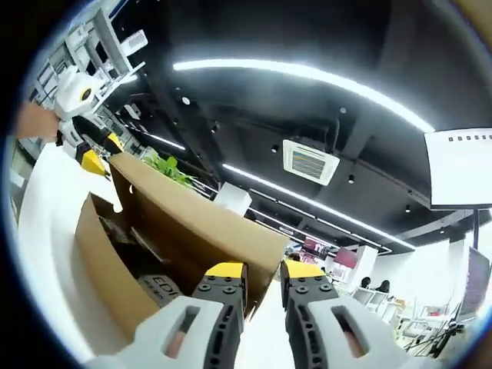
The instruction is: Operate the shoe box by opening the lid, removing the specified soft item, and placing it in the target area until the item is outside and the box remains undamaged.
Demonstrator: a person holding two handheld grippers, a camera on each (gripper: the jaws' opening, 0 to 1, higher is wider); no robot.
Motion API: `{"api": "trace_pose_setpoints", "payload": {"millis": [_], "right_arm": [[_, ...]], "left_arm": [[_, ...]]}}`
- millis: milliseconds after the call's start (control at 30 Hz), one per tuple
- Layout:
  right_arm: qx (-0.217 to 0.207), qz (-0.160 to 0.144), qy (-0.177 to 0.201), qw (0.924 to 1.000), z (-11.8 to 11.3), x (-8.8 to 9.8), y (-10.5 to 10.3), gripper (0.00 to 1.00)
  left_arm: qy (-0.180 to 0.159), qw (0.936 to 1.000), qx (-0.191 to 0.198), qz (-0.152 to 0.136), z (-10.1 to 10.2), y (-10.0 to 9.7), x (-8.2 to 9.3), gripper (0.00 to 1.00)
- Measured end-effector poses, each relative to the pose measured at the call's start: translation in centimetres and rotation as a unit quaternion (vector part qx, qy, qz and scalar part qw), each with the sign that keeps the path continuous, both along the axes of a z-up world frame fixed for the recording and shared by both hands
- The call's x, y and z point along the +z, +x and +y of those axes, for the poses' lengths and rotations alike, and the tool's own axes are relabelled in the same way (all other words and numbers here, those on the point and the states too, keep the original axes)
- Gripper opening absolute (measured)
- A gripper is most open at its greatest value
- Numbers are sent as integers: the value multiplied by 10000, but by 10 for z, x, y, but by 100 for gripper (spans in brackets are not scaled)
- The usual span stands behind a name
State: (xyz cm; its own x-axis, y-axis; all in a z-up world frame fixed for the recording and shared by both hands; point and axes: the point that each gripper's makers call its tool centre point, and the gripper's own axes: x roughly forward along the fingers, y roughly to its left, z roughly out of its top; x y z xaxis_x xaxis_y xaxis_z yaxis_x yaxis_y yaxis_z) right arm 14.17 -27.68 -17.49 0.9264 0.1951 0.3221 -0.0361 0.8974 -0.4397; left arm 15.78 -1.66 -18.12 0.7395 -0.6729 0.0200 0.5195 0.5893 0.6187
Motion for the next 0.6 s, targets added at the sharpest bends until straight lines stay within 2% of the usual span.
{"api": "trace_pose_setpoints", "payload": {"millis": [67, 133, 267, 367, 467, 533, 600], "right_arm": [[52, 58, 101, 9999, -1, -1, 2, 18], [-6, 32, 26, 10000, -4, -1, 7, 18], [-93, -23, 11, 10000, -4, 3, 8, 13], [-205, 73, 361, 9991, -12, 7, 9, 5], [-217, 219, 468, 9984, -14, 9, 11, 3], [-349, 212, 291, 9987, -14, 10, 11, 3], [-410, 229, 277, 9985, -14, 10, 12, 3]], "left_arm": [[57, 10000, -41, 51, 0, -1, -2, 39], [132, 9999, -74, 54, 0, -3, -3, 39], [234, 9996, -125, 49, 1, -3, -2, 37], [261, 9994, -173, 165, 2, -4, -4, 37], [299, 9990, -182, 261, 3, -4, -6, 37], [263, 9990, -196, 296, 5, -4, -4, 37], [246, 9985, -254, 416, 6, -5, -5, 36]]}}
